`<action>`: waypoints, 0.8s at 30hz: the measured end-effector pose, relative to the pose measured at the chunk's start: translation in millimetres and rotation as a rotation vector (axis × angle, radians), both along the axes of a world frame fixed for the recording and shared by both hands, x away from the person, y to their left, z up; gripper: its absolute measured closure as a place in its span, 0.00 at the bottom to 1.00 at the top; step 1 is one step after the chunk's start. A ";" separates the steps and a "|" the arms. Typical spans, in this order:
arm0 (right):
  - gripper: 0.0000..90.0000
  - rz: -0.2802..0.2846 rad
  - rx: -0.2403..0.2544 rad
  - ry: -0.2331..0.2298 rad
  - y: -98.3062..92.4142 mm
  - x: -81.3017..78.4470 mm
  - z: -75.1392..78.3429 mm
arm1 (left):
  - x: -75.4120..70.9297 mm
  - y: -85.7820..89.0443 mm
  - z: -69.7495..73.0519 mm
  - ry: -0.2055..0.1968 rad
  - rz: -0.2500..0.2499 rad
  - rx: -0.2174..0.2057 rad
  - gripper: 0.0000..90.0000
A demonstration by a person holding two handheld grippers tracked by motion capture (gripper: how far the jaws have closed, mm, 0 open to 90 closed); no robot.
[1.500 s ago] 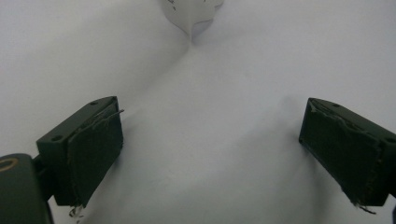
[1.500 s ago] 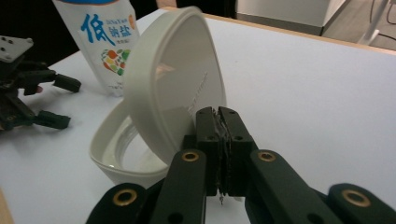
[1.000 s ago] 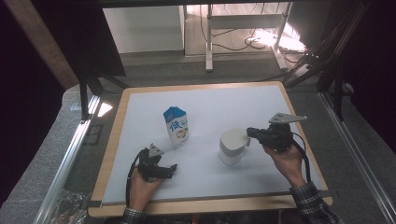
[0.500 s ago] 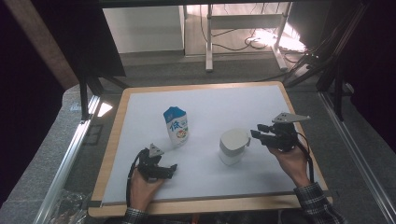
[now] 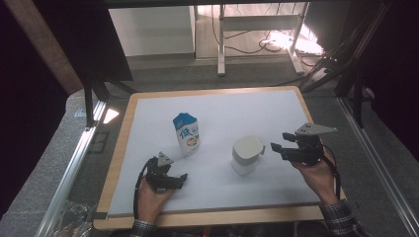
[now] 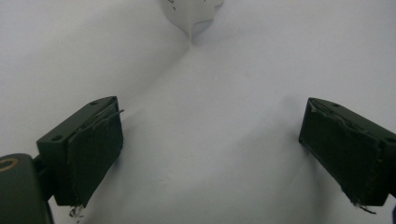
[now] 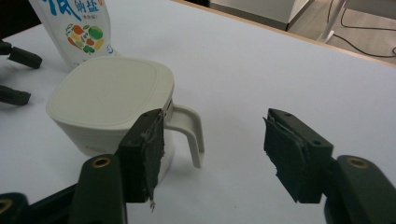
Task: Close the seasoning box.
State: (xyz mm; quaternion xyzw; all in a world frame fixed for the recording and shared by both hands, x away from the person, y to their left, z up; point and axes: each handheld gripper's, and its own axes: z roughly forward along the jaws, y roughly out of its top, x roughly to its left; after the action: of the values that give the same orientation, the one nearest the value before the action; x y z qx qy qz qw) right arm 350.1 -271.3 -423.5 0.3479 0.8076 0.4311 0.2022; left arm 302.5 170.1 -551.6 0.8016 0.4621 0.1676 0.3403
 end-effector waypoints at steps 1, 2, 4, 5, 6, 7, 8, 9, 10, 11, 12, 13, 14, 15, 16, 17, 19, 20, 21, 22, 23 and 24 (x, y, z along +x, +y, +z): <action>0.40 0.001 -0.005 0.001 -0.8 -1.3 0.0 | 0.0 -0.3 -0.2 -0.001 0.003 -0.004 0.07; 0.39 -0.001 -0.012 0.000 -1.6 -2.6 -0.3 | 0.0 -0.2 -0.2 -0.001 0.003 -0.003 0.07; 0.37 -0.002 -0.024 0.001 -3.3 -5.1 -1.8 | 0.0 -0.3 -0.2 -0.002 0.003 -0.004 0.07; 0.36 -0.005 -0.032 -0.001 -4.2 -6.3 -3.2 | 0.0 -0.3 -0.2 -0.002 0.003 -0.004 0.07; 0.35 -0.011 -0.044 -0.002 -5.5 -7.8 -5.2 | 0.0 -0.3 -0.3 -0.002 0.003 -0.003 0.07; 0.34 -0.024 -0.056 -0.005 -6.4 -8.8 -7.2 | 0.0 0.1 0.0 0.000 -0.001 0.001 0.07; 0.33 -0.035 -0.073 -0.002 -7.2 -9.6 -9.1 | 0.0 0.1 0.0 0.000 0.000 0.000 0.07; 0.32 -0.045 -0.094 0.004 -8.5 -10.1 -11.1 | 0.0 0.1 -0.1 0.000 0.000 0.000 0.07; 0.32 -0.057 -0.111 -0.002 -9.6 -11.0 -13.4 | 0.0 -0.1 -0.2 -0.001 0.001 -0.002 0.07; 0.31 -0.063 -0.122 -0.004 -10.6 -12.5 -15.6 | 0.0 0.0 -0.1 -0.001 0.000 0.000 0.07; 0.31 -0.066 -0.126 -0.004 -12.0 -13.6 -17.7 | 0.0 0.1 -0.1 0.000 0.000 0.001 0.07; 0.31 -0.072 -0.119 0.003 -13.3 -15.0 -19.9 | 0.0 0.1 -0.1 0.000 0.000 0.001 0.07; 0.31 -0.073 -0.116 0.009 -15.2 -16.1 -22.2 | 0.0 0.0 0.0 -0.001 0.000 0.001 0.07; 0.30 -0.077 -0.113 0.015 -16.9 -17.1 -24.8 | 0.0 0.0 -0.1 -0.001 0.000 0.001 0.07; 0.30 -0.083 -0.108 0.019 -18.1 -18.1 -27.6 | 0.0 0.0 -0.1 -0.001 0.000 0.001 0.07; 0.30 -0.089 -0.111 0.021 -19.7 -18.9 -30.4 | 0.0 0.0 -0.1 -0.001 0.001 0.000 0.07; 0.29 -0.096 -0.108 0.033 -22.7 -20.0 -36.4 | 0.0 0.0 -0.1 -0.001 0.001 0.000 0.07; 0.29 -0.099 -0.106 0.036 -24.0 -20.4 -39.6 | 0.0 0.0 -0.1 -0.001 0.001 0.000 0.07; 0.28 -0.103 -0.108 0.042 -25.1 -20.9 -42.5 | 0.0 0.0 -0.1 -0.001 0.001 0.000 0.07; 0.28 -0.105 -0.110 0.046 -26.3 -21.2 -45.3 | 0.0 0.0 -0.1 -0.001 0.001 0.001 0.07; 0.27 -0.114 -0.112 0.049 -27.0 -21.5 -48.3 | 0.0 0.0 -0.1 -0.001 0.001 0.001 0.07; 0.25 -0.120 -0.117 0.057 -27.1 -21.6 -51.1 | 0.0 0.0 -0.1 -0.001 0.001 0.001 0.07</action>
State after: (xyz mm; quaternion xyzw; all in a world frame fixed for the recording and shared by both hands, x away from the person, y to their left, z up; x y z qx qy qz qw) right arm 328.5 -298.4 -474.6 0.3954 0.8146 0.3601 0.2247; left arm 302.5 170.1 -551.6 0.8015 0.4621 0.1683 0.3403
